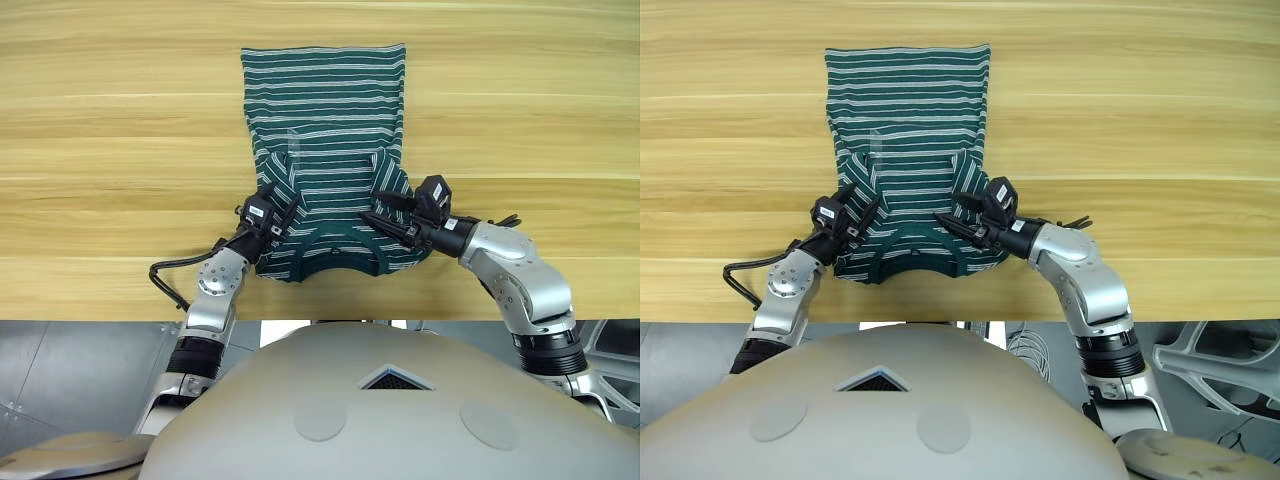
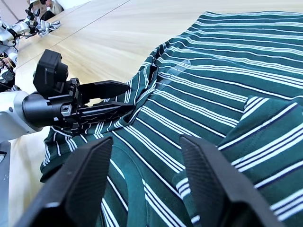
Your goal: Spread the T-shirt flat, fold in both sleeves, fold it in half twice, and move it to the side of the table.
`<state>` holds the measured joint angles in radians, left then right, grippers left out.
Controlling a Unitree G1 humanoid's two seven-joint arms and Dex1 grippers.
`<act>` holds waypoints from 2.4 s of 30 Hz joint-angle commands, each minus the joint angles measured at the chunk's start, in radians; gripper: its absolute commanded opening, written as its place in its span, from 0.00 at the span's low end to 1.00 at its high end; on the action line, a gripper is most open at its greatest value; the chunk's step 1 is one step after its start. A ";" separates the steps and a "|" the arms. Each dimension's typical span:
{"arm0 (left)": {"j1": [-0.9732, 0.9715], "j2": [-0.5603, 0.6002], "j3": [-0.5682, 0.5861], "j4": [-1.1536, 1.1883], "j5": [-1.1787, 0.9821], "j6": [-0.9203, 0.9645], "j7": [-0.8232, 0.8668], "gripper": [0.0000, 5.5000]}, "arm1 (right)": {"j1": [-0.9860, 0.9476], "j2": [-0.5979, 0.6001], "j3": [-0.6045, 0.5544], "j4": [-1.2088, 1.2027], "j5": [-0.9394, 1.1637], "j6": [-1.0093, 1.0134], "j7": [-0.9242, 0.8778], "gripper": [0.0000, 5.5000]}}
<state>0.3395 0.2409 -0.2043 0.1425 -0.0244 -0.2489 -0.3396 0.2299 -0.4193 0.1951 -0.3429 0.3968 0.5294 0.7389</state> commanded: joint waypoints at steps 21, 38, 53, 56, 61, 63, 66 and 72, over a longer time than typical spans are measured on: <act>0.081 0.470 0.408 0.162 0.110 -0.557 -0.325 0.59 | -0.239 -0.395 -0.295 0.901 -0.377 -1.339 0.186 0.74; 0.046 0.632 0.117 0.065 0.392 -0.625 -0.330 0.76 | -0.459 -0.400 0.104 1.222 -0.941 -1.860 -0.083 0.97; -0.102 0.619 -0.086 0.123 0.544 -0.603 -0.279 0.76 | -0.552 -0.306 0.299 1.206 -0.998 -1.831 -0.185 0.97; -0.162 0.592 -0.136 0.180 0.583 -0.609 -0.246 0.76 | -0.566 -0.291 0.326 1.215 -1.010 -1.830 -0.206 0.97; -0.223 0.552 -0.220 0.246 0.610 -0.623 -0.220 0.76 | -0.571 -0.267 0.371 1.217 -1.025 -1.830 -0.230 0.97; -0.232 0.541 -0.249 0.270 0.615 -0.630 -0.211 0.76 | -0.573 -0.264 0.384 1.219 -1.029 -1.827 -0.235 0.97; -0.239 0.534 -0.284 0.308 0.636 -0.639 -0.182 0.76 | -0.576 -0.264 0.400 1.225 -1.028 -1.824 -0.236 0.92; -0.239 0.547 -0.323 0.346 0.615 -0.668 -0.163 0.57 | -0.573 -0.258 0.421 1.225 -1.018 -1.816 -0.247 0.68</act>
<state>0.0276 0.7847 -0.4267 0.3920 0.4420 -0.9733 -0.4435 -0.3787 -0.6930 0.5713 0.8546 -0.5543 -1.3329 0.4614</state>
